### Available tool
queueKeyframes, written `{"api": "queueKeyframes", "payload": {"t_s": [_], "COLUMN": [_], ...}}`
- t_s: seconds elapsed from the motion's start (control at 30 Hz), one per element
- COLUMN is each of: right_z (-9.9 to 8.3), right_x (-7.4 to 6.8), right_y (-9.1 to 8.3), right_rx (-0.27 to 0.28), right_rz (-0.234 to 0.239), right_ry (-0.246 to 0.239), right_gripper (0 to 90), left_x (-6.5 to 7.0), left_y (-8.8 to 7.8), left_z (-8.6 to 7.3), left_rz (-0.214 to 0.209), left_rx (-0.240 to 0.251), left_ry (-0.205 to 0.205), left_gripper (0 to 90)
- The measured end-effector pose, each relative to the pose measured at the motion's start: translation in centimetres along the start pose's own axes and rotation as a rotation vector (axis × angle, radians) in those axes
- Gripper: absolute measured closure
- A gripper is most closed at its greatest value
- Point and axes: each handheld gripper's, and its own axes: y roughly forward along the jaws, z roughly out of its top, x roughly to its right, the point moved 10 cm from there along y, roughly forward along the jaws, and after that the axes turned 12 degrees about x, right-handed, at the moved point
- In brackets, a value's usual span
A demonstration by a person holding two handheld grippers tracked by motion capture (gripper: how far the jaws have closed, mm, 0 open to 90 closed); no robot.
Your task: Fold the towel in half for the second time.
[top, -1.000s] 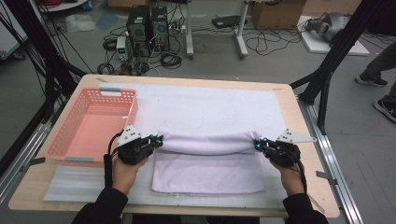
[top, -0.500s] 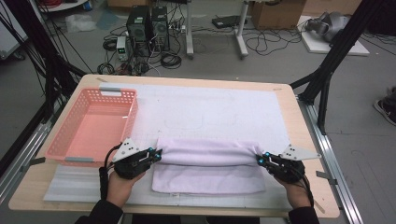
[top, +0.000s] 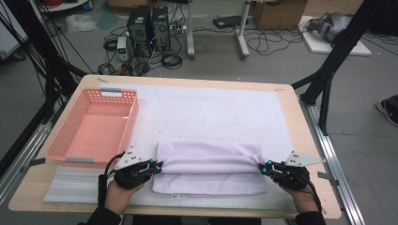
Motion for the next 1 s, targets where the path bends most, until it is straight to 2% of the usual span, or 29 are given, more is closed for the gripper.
{"api": "queueKeyframes", "payload": {"t_s": [0.13, 0.2, 0.23, 0.27, 0.3, 0.33, 0.37, 0.4, 0.43, 0.5, 0.57, 0.6, 0.7, 0.77, 0.83, 0.9, 0.97, 1.0], "right_z": [-0.2, -0.6, -0.7, -0.8, -0.8, -0.6, -0.3, 0.0, 0.7, 1.8, 2.6, 2.9, 3.4, 3.3, 2.5, 1.7, 1.3, 1.2], "right_x": [-1.0, -1.2, -1.4, -1.4, -1.4, -1.4, -1.1, -0.9, -0.4, 0.5, 1.4, 1.3, 0.3, -0.6, -1.1, -1.4, -1.5, -1.6], "right_y": [-0.6, -0.8, -1.0, -1.3, -1.8, -2.3, -3.0, -3.4, -3.8, -4.1, -3.7, -3.2, -0.9, 0.7, 1.7, 2.0, 1.8, 1.6], "right_rx": [0.0, -0.01, -0.01, -0.011, -0.004, 0.005, 0.027, 0.045, 0.087, 0.136, 0.147, 0.145, 0.103, 0.061, -0.004, -0.043, -0.043, -0.038], "right_rz": [0.042, 0.064, 0.079, 0.088, 0.101, 0.112, 0.108, 0.096, 0.081, 0.027, -0.023, -0.02, 0.026, 0.057, 0.086, 0.117, 0.128, 0.135], "right_ry": [-0.013, -0.011, 0.001, 0.013, 0.026, 0.043, 0.074, 0.097, 0.11, 0.14, 0.141, 0.151, 0.134, 0.103, 0.081, 0.08, 0.08, 0.089], "right_gripper": [82.7, 79.3, 76.7, 73.3, 71.8, 68.6, 63.3, 63.1, 63.8, 62.3, 58.3, 56.6, 51.7, 55.0, 69.5, 85.0, 86.4, 86.8], "left_x": [0.4, 0.8, 0.9, 1.0, 0.9, 0.8, 0.7, 0.4, 0.2, -0.4, -0.8, -0.9, -1.1, -1.0, -0.9, -0.6, -0.2, -0.1], "left_y": [-0.8, -1.0, -1.2, -1.3, -1.5, -1.7, -1.8, -1.9, -1.9, -1.7, -1.3, -1.0, 0.1, 0.8, 1.4, 1.6, 1.4, 1.2], "left_z": [-0.4, -0.8, -0.7, -0.5, -0.1, 0.5, 0.9, 1.4, 1.8, 2.5, 2.9, 3.1, 3.1, 2.2, 1.0, -0.1, -0.4, -0.2], "left_rz": [-0.027, -0.057, -0.071, -0.075, -0.073, -0.069, -0.063, -0.055, -0.047, -0.03, -0.014, -0.011, -0.019, -0.032, -0.039, -0.054, -0.085, -0.091], "left_rx": [-0.027, -0.051, -0.055, -0.051, -0.037, -0.009, 0.007, 0.026, 0.044, 0.06, 0.06, 0.062, 0.043, 0.008, -0.037, -0.075, -0.082, -0.079], "left_ry": [-0.004, -0.021, -0.031, -0.048, -0.054, -0.05, -0.044, -0.036, -0.036, -0.036, -0.028, -0.026, -0.03, -0.044, -0.057, -0.065, -0.029, -0.018], "left_gripper": [83.1, 80.4, 76.9, 69.1, 61.2, 58.2, 56.7, 54.3, 51.3, 50.7, 49.4, 49.2, 48.6, 48.1, 48.7, 55.8, 80.8, 82.2]}}
